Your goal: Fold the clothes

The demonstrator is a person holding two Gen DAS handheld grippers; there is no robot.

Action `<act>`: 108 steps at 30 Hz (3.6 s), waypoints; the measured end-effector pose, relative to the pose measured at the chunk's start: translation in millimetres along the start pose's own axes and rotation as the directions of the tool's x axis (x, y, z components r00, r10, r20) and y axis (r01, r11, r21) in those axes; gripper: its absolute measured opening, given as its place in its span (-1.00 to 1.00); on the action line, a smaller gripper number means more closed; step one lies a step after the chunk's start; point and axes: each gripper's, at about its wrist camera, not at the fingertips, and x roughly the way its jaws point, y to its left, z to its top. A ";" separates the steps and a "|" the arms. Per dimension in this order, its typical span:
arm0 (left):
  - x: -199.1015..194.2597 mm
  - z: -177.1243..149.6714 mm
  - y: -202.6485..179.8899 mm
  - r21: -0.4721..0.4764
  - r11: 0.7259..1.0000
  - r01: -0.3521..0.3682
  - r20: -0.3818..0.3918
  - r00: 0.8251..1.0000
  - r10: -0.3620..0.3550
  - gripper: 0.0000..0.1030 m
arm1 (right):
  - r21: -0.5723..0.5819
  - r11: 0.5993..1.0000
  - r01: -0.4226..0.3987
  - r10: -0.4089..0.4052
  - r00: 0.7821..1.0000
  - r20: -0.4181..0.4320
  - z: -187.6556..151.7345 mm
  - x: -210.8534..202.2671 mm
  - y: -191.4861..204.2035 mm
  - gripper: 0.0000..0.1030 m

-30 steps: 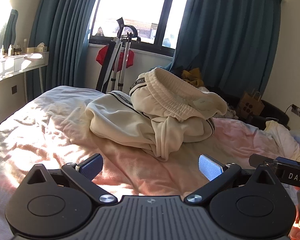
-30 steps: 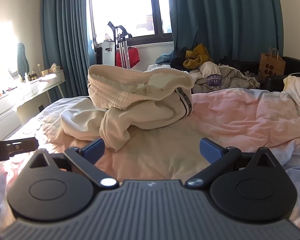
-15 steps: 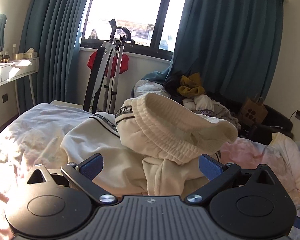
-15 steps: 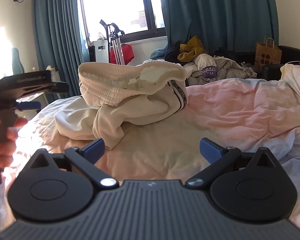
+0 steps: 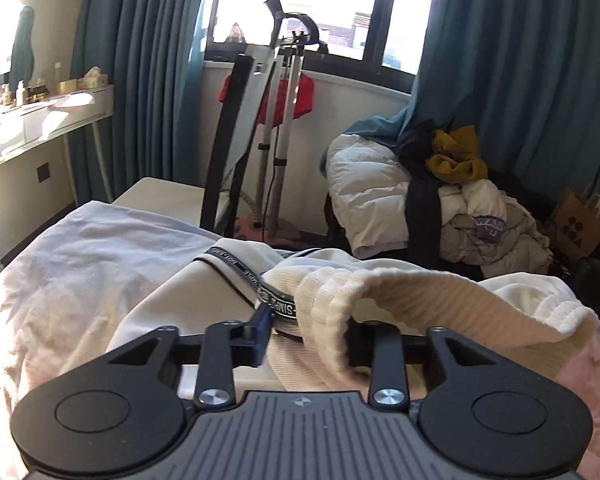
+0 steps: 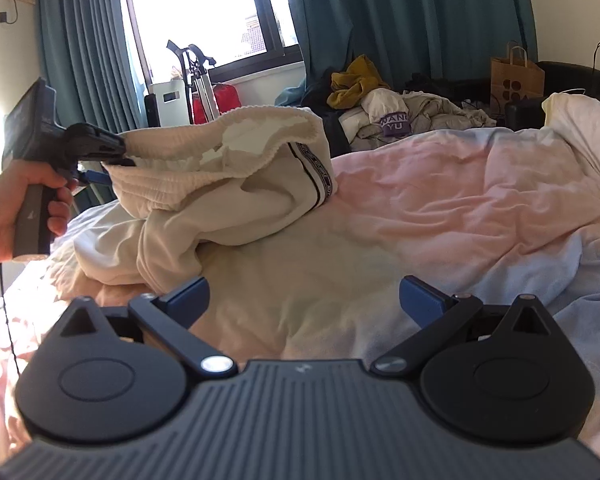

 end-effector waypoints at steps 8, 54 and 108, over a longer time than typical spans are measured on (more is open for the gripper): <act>-81.7 -41.1 48.5 0.015 0.999 0.039 0.017 0.999 -0.039 -0.81 | 0.077 0.992 -0.100 0.097 0.994 0.045 3.3 -6.5 -11.4 0.96; -148.8 -154.6 184.4 -0.215 0.976 0.020 -0.061 0.998 -0.034 -0.76 | -0.204 0.979 0.015 0.028 0.978 0.209 -43.0 -37.1 113.4 0.07; -156.5 20.3 410.6 -0.156 0.951 -0.268 0.084 0.955 0.283 -0.83 | -0.062 0.781 -0.621 0.611 0.781 -0.127 -92.9 0.0 357.9 -0.71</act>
